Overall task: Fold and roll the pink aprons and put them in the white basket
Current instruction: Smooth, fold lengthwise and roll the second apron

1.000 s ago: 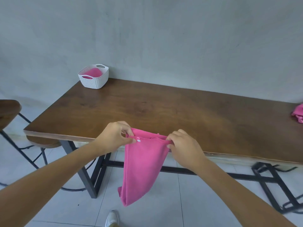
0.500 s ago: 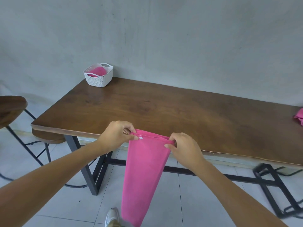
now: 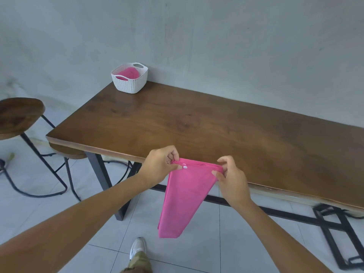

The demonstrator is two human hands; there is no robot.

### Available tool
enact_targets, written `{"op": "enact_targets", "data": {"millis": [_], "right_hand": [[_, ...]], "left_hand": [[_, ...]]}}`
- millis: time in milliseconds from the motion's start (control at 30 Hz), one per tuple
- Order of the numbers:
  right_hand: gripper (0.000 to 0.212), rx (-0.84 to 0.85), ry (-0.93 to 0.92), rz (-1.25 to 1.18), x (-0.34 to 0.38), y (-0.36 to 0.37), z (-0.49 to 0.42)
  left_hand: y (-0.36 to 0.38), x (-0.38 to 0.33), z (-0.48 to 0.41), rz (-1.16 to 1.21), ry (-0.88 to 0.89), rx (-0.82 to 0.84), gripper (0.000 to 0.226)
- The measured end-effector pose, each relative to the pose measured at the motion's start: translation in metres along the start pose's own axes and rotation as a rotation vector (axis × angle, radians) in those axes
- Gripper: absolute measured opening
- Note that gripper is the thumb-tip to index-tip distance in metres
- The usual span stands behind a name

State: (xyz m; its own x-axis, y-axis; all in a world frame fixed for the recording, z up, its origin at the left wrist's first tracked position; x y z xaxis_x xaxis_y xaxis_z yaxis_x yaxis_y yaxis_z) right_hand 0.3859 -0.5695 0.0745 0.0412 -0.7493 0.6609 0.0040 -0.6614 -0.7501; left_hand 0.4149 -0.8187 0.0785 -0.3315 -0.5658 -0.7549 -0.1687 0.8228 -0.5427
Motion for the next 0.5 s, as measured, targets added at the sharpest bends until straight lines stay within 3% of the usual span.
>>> {"op": "enact_targets", "data": {"millis": [167, 500], "right_hand": [[0.013, -0.049, 0.142, -0.218, -0.009, 0.012, -0.026], [0.017, 0.053, 0.261, -0.146, -0.023, 0.052, -0.091]], "left_hand": [[0.003, 0.017, -0.02, 0.003, -0.065, -0.01, 0.032], [0.024, 0.081, -0.073, 0.005, -0.305, 0.044, 0.022]]}}
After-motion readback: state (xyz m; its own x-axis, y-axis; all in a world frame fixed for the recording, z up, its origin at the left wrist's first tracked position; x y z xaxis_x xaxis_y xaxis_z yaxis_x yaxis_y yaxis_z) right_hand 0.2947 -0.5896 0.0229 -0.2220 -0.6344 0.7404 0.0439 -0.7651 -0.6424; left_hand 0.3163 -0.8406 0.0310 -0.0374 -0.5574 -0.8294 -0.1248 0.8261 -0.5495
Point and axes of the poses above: each hand's wrist, its own z-axis away from the middle knuckle, its own y-axis out of the palm, x = y × z, the point moved 4 cm from there along -z, towards the middle knuckle, and after that the axes turned 11 degrees about y, right-handed, at the moved point
